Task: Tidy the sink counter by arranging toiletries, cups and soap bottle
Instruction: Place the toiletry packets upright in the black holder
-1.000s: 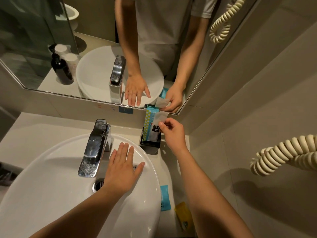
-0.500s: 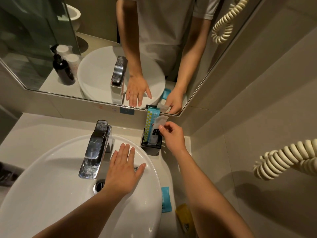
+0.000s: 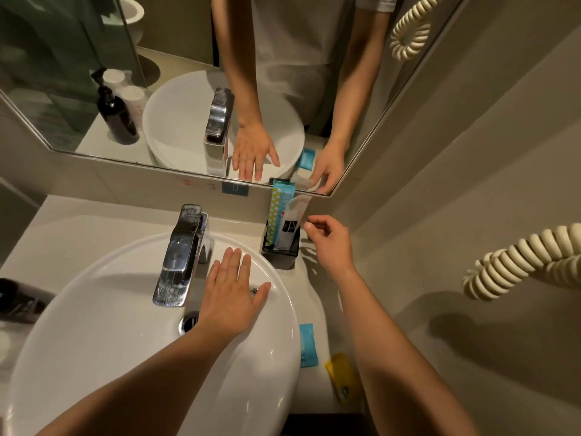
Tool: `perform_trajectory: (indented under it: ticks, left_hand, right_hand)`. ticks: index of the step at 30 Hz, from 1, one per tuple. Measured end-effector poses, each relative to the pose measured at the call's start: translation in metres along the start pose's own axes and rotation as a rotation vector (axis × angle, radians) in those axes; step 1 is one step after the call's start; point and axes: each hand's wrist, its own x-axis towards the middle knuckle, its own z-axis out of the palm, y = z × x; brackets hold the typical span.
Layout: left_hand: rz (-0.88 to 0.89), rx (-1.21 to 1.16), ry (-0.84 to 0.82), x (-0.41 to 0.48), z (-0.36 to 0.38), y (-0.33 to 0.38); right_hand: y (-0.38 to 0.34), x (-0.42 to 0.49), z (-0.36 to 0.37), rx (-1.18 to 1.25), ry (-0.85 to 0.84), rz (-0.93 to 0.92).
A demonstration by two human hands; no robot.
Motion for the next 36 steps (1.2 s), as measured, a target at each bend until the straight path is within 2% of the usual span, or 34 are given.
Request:
perform_trajectory:
  ticks: [6, 14, 19, 23, 31, 36]
  left_hand:
    - [0.001, 0.026, -0.01, 0.0, -0.001, 0.0]
    - [0.015, 0.069, 0.005, 0.0, 0.002, -0.001]
    - [0.01, 0.081, -0.003, 0.001, 0.003, -0.001]
    - [0.006, 0.077, -0.018, 0.001, 0.001, 0.0]
    - [0.011, 0.074, -0.024, 0.001, 0.002, -0.001]
    - [0.012, 0.065, -0.011, 0.001, 0.003, -0.002]
  right_hand:
    - [0.025, -0.043, -0.024, -0.075, 0.014, 0.124]
    - [0.075, -0.116, -0.034, -0.524, -0.065, 0.428]
    - [0.084, -0.146, -0.025, -0.516, -0.119, 0.57]
    - [0.087, -0.152, -0.013, -0.521, -0.102, 0.543]
    - [0.087, -0.147, -0.017, -0.319, -0.034, 0.563]
    - [0.073, -0.14, -0.034, -0.18, 0.063, 0.458]
